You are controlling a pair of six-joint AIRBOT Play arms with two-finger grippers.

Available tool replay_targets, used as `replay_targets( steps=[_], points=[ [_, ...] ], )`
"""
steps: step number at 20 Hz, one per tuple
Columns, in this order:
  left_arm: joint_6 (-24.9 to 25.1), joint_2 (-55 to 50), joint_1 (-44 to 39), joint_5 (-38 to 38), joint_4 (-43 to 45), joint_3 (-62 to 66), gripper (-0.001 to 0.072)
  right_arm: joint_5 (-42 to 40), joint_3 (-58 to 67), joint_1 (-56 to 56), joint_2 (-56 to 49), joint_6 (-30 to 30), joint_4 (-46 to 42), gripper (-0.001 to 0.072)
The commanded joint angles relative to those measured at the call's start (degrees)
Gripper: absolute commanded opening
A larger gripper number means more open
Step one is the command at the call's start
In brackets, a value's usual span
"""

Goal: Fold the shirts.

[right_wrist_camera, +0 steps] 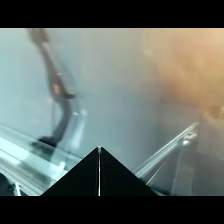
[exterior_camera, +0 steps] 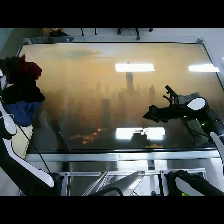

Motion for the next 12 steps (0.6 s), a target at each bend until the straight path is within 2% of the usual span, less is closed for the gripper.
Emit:
replay_targets(
  steps=[1, 5, 7, 10, 12],
  points=[
    [0.07, 10.54, -1.84, -0.92, -0.13, 0.00, 0.0019, 0.22, -0.02, 0.07, -0.26, -0.02, 0.70, 0.0020],
    [0.02, 21.46, -5.57, -2.82, -1.05, -6.47, 0.0019, 0.11, -0.02, 0.07, -0.26, -0.02, 0.70, 0.0020],
    [0.90, 25.38, -8.46, -10.56, -11.32, -7.76, 0.0019, -2.34, -0.02, 0.07, -0.26, -0.02, 0.57, 0.0020],
    [5.14, 27.98, -15.93, -25.31, -30.42, -7.91, 0.0019, -6.40, -0.02, 0.07, -0.33, 0.00, 2.73, 0.0020],
    [5.29, 27.98, -23.06, -31.78, -34.07, -7.93, 0.0019, -6.91, -0.02, 0.07, -0.55, 0.00, 5.51, 0.0020]
  ],
)
